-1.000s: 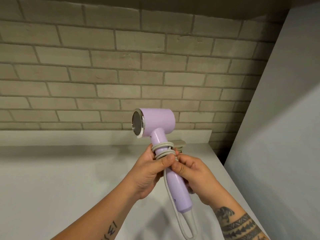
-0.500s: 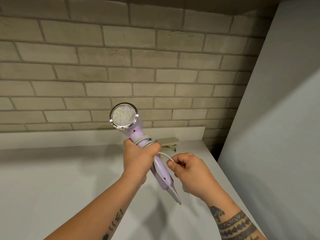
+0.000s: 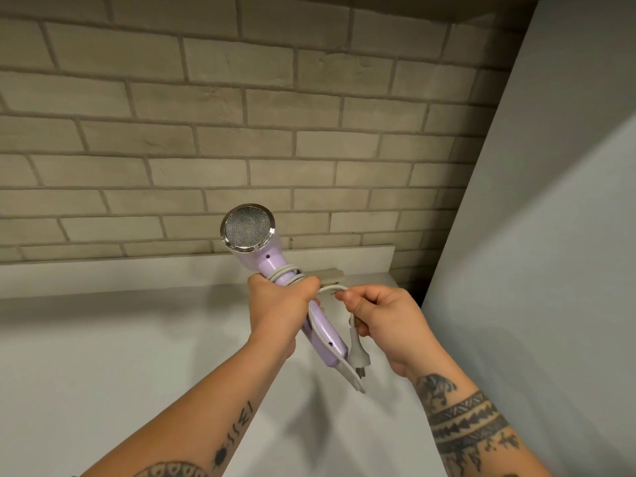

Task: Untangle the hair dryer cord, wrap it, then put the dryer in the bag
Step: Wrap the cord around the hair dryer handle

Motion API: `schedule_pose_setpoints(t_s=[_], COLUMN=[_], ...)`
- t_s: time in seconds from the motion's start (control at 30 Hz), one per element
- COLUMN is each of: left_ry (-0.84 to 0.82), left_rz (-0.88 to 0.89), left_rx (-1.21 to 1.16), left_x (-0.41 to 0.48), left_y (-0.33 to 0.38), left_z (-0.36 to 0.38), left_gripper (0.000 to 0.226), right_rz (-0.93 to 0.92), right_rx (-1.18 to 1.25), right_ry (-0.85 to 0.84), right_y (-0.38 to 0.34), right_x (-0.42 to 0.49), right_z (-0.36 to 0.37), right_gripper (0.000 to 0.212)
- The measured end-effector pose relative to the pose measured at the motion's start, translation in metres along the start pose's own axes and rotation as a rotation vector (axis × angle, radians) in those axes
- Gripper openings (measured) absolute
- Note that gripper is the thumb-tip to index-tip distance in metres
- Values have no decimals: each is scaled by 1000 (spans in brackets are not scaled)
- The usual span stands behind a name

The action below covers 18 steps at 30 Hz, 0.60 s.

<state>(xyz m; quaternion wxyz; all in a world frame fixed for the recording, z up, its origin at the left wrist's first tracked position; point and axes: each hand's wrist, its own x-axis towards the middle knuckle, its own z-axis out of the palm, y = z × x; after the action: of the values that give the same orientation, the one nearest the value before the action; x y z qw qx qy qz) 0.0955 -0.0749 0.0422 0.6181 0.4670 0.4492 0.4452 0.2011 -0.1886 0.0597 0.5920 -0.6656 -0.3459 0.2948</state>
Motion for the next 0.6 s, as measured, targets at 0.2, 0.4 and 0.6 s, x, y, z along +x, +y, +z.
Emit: schedule_pose_setpoints(t_s=[0.2, 0.4, 0.6], left_ry=[10, 108, 222], left_rz=[-78, -176, -187], left_rx=[-74, -141, -149], left_x=[3, 17, 32], left_y=[-6, -10, -8], left_z=[6, -9, -27], left_gripper=[53, 62, 73], right_rz=[-14, -24, -243], right_rx=[72, -109, -643], right_ry=[171, 139, 40], right_y=[9, 26, 40], right_x=[-2, -21, -36], right_z=[6, 12, 33], right_gripper=[6, 12, 49])
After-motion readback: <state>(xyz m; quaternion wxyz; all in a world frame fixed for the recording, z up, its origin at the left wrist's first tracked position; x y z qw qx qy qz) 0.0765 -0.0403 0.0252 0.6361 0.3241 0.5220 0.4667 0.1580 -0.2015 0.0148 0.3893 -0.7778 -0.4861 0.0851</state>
